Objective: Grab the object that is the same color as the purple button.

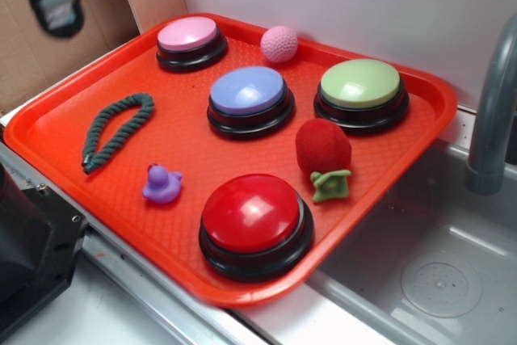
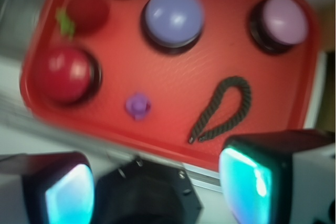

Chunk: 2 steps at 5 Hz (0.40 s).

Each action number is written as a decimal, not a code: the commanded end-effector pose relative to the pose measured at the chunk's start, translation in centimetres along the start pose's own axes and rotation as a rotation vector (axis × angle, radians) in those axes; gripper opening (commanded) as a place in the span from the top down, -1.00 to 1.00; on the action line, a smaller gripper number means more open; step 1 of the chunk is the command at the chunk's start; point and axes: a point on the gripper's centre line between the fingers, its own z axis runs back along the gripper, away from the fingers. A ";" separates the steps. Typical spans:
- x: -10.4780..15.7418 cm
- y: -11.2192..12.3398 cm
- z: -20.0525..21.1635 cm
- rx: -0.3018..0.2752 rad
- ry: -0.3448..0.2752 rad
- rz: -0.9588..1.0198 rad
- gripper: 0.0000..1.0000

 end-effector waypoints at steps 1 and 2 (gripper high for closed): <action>0.9 0.3 -4.8 -0.028 0.092 -0.410 -1.00; 1.9 -0.3 -7.5 -0.038 0.124 -0.449 -1.00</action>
